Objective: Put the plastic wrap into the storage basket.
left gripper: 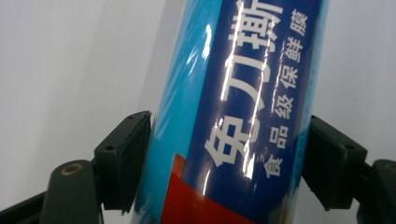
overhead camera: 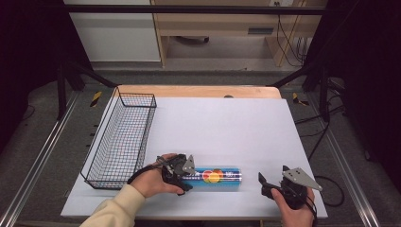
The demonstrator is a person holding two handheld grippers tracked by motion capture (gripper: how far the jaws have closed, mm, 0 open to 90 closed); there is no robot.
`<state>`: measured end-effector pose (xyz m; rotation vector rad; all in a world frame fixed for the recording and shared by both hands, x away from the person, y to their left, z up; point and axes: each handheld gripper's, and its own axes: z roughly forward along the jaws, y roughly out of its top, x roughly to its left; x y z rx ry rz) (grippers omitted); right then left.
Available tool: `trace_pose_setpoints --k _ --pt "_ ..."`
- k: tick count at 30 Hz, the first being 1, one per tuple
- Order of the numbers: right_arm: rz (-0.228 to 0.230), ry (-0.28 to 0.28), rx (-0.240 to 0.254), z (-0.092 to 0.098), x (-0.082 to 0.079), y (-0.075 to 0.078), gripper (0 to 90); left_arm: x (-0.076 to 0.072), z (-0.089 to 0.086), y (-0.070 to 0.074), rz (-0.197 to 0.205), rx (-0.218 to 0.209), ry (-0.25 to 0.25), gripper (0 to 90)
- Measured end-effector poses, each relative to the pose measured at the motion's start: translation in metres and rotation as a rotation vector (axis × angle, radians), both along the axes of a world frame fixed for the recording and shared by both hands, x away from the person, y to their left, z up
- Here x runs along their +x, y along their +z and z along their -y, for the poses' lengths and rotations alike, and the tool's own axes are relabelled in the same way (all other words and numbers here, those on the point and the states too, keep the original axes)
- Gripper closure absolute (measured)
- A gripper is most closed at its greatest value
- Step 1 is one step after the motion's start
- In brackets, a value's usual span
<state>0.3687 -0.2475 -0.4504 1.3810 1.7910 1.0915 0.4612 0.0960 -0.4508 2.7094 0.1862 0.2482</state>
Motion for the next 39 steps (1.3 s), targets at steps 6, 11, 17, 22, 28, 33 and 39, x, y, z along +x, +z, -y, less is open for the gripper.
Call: trace_pose_setpoints --k 6,11,17,22,28,33,39 --pt "-0.004 0.004 -0.002 -0.0006 0.0005 -0.0009 11.5 -0.0002 0.0020 0.0005 0.001 0.016 -0.011 25.8" --pt "-0.003 0.004 -0.001 -0.0007 0.0004 -0.0009 11.8 0.0002 0.0023 0.0011 -0.001 0.022 -0.016 26.2" --pt "-0.010 0.004 -0.001 -0.0012 0.0010 -0.0015 11.8 -0.0004 0.0042 0.0031 0.008 0.053 -0.037 27.2" --pt "-0.010 0.005 0.004 -0.0012 0.0001 -0.0011 12.0 -0.0001 0.0058 0.0041 0.005 0.065 -0.044 27.7" --pt "-0.014 0.008 0.004 0.0003 0.0011 -0.0020 12.3 -0.0015 0.0072 0.0058 -0.008 0.079 -0.048 28.5" --pt "-0.016 0.010 0.005 -0.0009 0.0008 -0.0021 12.4 -0.0059 0.0075 0.0065 -0.017 0.075 -0.039 29.2" --pt "-0.022 0.014 0.000 -0.0013 0.0014 -0.0030 12.5 -0.0094 0.0072 0.0077 -0.037 0.072 -0.037 30.4"
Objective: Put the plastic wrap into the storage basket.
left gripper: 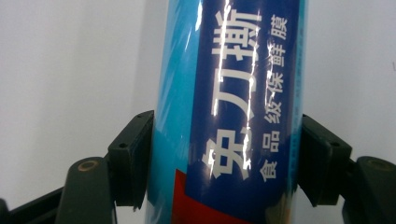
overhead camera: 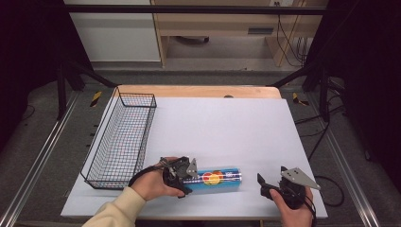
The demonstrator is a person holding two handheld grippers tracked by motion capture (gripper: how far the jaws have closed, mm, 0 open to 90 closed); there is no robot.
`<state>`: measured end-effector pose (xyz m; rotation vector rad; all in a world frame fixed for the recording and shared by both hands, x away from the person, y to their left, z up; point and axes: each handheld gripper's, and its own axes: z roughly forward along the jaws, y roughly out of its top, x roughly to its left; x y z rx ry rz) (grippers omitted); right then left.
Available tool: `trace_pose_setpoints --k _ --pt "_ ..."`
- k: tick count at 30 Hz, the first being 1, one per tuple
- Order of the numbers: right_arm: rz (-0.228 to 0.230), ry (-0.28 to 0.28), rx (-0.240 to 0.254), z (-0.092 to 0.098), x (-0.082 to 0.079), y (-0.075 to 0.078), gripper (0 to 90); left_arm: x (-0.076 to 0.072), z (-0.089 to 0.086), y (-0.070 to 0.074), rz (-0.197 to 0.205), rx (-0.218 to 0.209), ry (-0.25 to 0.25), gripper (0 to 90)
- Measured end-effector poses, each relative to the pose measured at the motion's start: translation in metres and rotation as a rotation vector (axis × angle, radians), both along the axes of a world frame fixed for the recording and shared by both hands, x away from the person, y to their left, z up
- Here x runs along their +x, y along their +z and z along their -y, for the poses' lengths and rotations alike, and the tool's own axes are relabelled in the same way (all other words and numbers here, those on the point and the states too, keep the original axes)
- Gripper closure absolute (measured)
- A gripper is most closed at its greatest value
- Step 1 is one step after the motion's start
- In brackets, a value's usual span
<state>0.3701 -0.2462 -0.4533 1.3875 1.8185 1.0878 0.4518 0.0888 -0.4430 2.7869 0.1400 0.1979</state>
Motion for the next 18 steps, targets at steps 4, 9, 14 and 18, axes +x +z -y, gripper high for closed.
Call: trace_pose_setpoints --k 4,9,14,18 --pt "0.002 0.001 0.001 -0.0002 0.0001 0.0001 12.5 -0.0005 0.0010 0.0000 -0.007 0.006 0.004 30.5" --pt "-0.006 0.004 0.003 -0.0015 0.0002 -0.0003 12.4 -0.0035 0.0031 -0.0004 0.022 0.018 -0.001 30.5" --pt "-0.012 0.006 0.005 -0.0022 0.0006 -0.0007 12.3 -0.0024 0.0033 -0.0008 0.018 0.021 -0.003 30.4" --pt "-0.010 0.005 0.008 -0.0021 0.0003 -0.0007 12.4 -0.0005 0.0032 -0.0024 0.001 0.009 0.012 30.0"
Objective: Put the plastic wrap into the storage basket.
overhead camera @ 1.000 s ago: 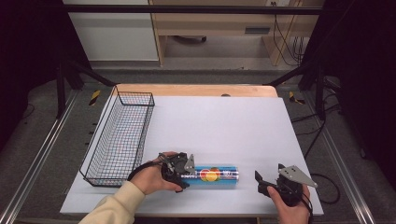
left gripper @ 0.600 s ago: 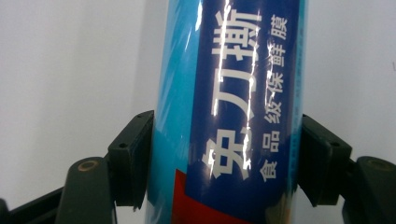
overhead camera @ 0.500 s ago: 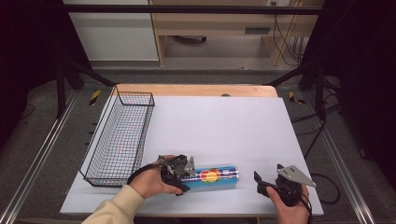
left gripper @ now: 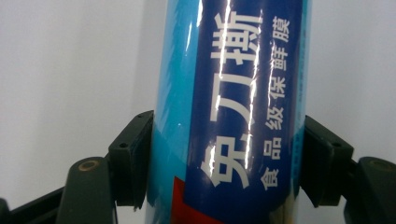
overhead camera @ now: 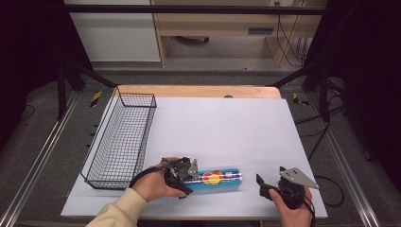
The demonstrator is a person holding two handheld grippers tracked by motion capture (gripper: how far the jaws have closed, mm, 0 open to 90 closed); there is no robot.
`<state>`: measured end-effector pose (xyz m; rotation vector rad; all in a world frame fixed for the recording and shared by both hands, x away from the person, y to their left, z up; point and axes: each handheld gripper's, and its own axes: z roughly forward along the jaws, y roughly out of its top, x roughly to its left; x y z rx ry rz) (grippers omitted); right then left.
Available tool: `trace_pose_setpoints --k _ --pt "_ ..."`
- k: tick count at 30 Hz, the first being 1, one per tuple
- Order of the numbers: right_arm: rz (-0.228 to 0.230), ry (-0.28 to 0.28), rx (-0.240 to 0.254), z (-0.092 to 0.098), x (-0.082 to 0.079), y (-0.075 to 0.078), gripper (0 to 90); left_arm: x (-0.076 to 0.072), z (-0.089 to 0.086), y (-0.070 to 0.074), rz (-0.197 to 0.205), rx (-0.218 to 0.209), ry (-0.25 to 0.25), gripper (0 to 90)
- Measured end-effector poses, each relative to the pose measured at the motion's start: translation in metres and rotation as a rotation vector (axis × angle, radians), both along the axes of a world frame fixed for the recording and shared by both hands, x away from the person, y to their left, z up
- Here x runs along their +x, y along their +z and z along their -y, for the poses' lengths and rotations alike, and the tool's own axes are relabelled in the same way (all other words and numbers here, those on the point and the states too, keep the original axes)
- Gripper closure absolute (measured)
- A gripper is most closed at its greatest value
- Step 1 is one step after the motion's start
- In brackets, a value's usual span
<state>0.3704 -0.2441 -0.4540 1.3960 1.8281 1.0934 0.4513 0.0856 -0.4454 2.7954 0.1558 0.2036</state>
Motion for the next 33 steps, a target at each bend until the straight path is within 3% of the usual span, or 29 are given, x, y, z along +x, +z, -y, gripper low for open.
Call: trace_pose_setpoints --k 5,17,22,33 --pt "-0.009 -0.003 0.009 0.000 0.000 -0.001 12.5 0.000 0.001 0.000 0.006 0.000 -0.004 30.1" --pt "-0.004 -0.013 0.022 0.005 0.000 -0.001 12.8 -0.006 -0.004 -0.001 -0.017 -0.085 0.019 31.5" --pt "-0.003 -0.012 0.020 0.004 -0.001 -0.001 12.9 -0.010 -0.005 0.001 0.005 -0.074 0.020 31.7" --pt "-0.001 -0.017 0.026 0.005 -0.001 0.000 13.0 -0.015 -0.015 0.015 0.001 -0.143 0.074 31.9"
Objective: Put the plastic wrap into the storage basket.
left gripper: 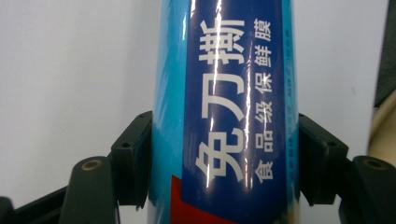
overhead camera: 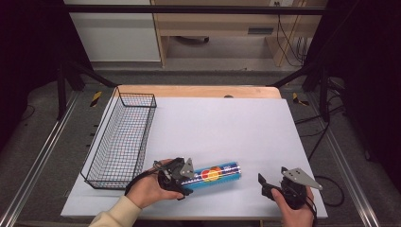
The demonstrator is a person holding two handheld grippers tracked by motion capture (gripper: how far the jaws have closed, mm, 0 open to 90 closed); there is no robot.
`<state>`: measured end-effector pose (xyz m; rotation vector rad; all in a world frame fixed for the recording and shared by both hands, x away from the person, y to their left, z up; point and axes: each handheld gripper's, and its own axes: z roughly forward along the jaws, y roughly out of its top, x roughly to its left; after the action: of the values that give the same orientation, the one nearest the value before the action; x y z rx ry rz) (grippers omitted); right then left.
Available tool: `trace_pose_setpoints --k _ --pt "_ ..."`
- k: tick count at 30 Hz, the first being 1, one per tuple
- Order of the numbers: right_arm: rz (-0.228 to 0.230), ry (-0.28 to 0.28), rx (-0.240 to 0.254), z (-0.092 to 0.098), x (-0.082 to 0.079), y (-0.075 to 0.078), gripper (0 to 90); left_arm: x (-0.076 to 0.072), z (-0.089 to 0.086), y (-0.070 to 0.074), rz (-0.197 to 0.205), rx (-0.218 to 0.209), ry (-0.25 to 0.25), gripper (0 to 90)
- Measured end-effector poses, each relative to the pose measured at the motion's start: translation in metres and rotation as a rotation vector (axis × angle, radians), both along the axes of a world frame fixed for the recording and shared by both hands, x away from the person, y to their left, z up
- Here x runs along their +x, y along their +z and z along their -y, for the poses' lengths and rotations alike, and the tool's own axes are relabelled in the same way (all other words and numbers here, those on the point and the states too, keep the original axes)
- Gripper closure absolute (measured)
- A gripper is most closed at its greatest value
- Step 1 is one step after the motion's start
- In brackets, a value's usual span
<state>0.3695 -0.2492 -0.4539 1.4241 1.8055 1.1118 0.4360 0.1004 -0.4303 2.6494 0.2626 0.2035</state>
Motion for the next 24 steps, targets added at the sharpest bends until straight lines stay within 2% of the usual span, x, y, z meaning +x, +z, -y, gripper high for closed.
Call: trace_pose_setpoints --k 1,6,11,13,14,17,20,24 --pt "0.001 0.002 0.001 0.000 0.000 0.000 13.0 -0.001 0.000 0.002 0.012 -0.004 0.003 31.9" --pt "0.006 0.008 -0.005 -0.003 0.000 0.001 12.0 -0.007 -0.003 0.011 0.012 -0.063 0.034 32.0" --pt "0.014 0.012 -0.016 -0.004 -0.001 0.002 12.1 -0.013 -0.003 0.024 0.029 -0.081 0.048 32.0" --pt "0.018 0.011 -0.015 -0.004 -0.001 0.003 12.1 -0.016 -0.003 0.030 0.052 -0.086 0.068 32.0" --pt "0.018 0.009 -0.012 -0.003 -0.001 0.003 12.2 -0.016 -0.003 0.033 0.035 -0.094 0.073 32.1" --pt "0.023 0.007 -0.005 -0.002 -0.002 0.004 12.4 -0.019 -0.005 0.040 0.039 -0.093 0.094 32.1" --pt "0.028 0.009 -0.001 -0.002 -0.002 0.005 12.5 -0.023 -0.007 0.048 0.058 -0.085 0.112 32.1" --pt "0.027 0.011 -0.001 -0.003 -0.002 0.005 12.6 -0.029 -0.011 0.058 0.085 -0.099 0.141 32.0"
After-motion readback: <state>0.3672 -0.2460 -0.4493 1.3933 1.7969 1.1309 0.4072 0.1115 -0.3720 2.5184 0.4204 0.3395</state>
